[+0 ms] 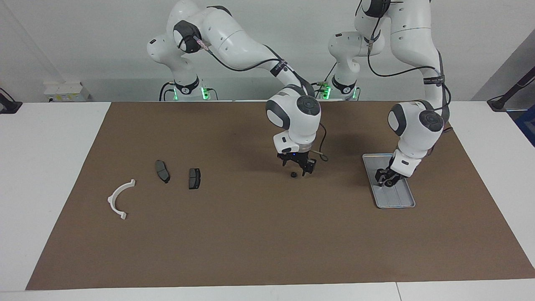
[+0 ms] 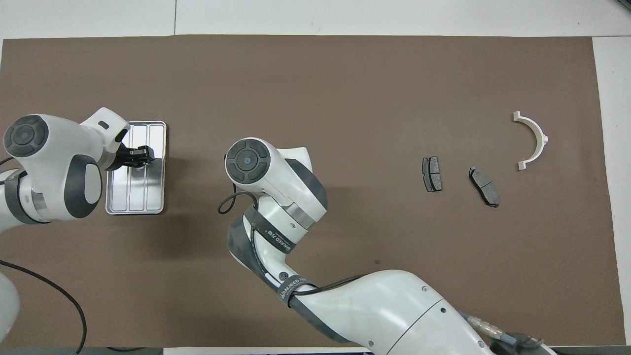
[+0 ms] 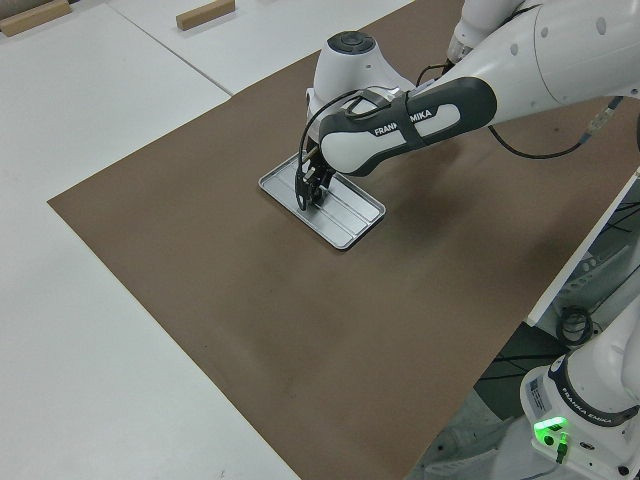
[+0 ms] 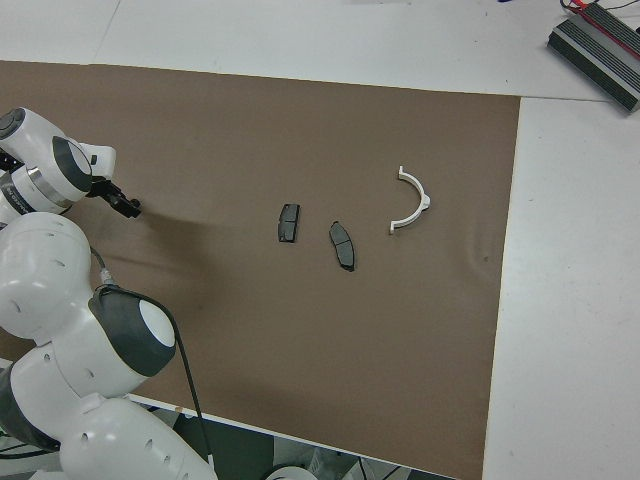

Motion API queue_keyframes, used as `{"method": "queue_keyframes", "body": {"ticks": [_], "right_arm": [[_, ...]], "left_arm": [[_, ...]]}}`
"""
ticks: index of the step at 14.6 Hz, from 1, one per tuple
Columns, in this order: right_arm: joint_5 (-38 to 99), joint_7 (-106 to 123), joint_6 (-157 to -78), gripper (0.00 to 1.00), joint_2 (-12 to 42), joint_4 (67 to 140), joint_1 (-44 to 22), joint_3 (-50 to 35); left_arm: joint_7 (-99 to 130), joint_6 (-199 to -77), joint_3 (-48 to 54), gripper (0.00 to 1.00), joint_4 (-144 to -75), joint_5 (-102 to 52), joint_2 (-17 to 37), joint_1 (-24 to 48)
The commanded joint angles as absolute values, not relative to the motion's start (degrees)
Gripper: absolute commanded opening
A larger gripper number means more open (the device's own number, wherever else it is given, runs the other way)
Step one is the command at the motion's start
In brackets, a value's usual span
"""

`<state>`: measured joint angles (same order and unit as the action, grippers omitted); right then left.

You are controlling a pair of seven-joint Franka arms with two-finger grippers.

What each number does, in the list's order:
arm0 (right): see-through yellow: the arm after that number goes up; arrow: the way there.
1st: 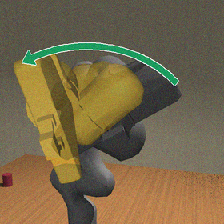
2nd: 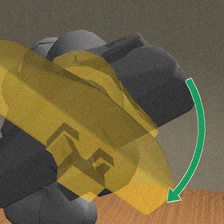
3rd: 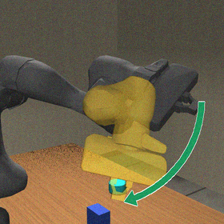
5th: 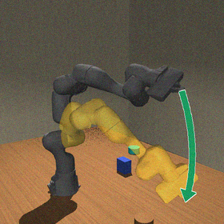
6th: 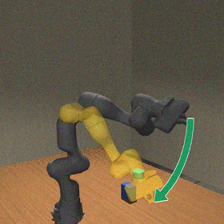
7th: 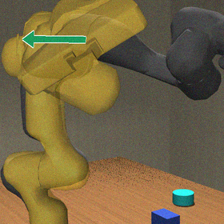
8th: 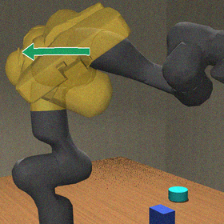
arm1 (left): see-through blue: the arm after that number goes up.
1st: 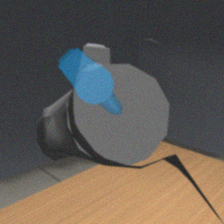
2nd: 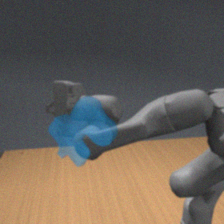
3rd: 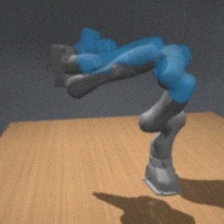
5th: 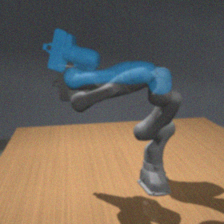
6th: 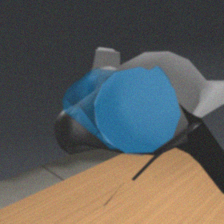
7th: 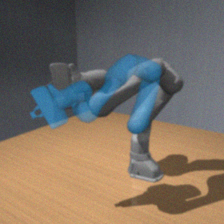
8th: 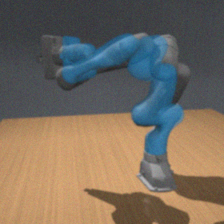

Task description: Place bearing gear from tray to pile

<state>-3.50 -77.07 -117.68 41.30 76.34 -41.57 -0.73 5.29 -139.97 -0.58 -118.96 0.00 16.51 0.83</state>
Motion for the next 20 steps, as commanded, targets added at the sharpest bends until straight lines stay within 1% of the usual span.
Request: {"method": "queue_keyframes", "body": {"ticks": [1, 3, 4, 8, 10, 11, 12, 13, 14, 15, 16, 20], "right_arm": [[-4.57, -78.49, -117.42, 0.9, 43.15, 74.44, -41.84, -0.53], [-4.66, -78.49, -117.6, 0.88, 43.15, 74.44, -41.66, -0.53], [-4.75, -78.49, -117.86, 0.87, 43.15, 74.53, -41.4, -0.53], [-4.83, -78.49, -120.94, 0.84, 42.98, 76.38, -41.22, -0.53], [-4.83, -78.49, -121.2, 0.83, 43.07, 76.46, -41.22, -0.62], [-4.83, -78.49, -120.94, 0.78, 42.98, 76.46, -41.22, -0.53], [-4.92, -78.49, -120.85, 0.71, 42.98, 76.46, -41.22, -0.53], [-4.92, -78.4, -120.94, 0.6, 42.98, 76.46, -41.13, -0.53], [-4.92, -78.4, -121.11, 0.38, 43.07, 76.46, -41.05, -0.53], [-4.92, -78.4, -121.2, 0.09, 43.07, 76.46, -41.04, -0.61], [-4.92, -78.31, -121.2, 0.0, 42.98, 76.46, -40.96, -0.62], [-5.01, -78.05, -119.71, 0.0, 42.98, 76.03, -40.43, -0.53]], "left_arm": [[5.01, -140.8, -0.97, 0.0, -119.36, -1.32, 16.96, 1.58], [5.01, -138.71, -0.97, 0.0, -117.44, -1.32, 17.05, 1.5], [5.01, -135.04, -0.97, 0.0, -115.33, -1.32, 16.88, 1.49], [4.92, -117.02, -0.88, 0.0, -101.03, -2.28, 16.52, 0.97], [4.92, -111.12, -1.14, 0.0, -94.51, -4.91, 16.79, 0.79], [5.36, -109.79, -1.14, 0.0, -92.74, -5.36, 16.79, 1.05], [5.71, -109.43, -1.14, 0.0, -92.03, -5.54, 16.79, 1.49], [5.8, -109.08, -1.23, 0.0, -91.93, -6.15, 16.61, 1.58], [5.8, -109.16, -1.14, 0.0, -92.11, -6.24, 16.61, 1.58], [5.8, -109.6, -1.14, 0.0, -92.46, -6.24, 16.44, 1.67], [5.71, -109.77, -1.14, 0.0, -92.63, -6.24, 16.44, 1.58], [5.71, -109.78, -1.14, 0.0, -92.64, -6.24, 16.44, 1.5]]}}
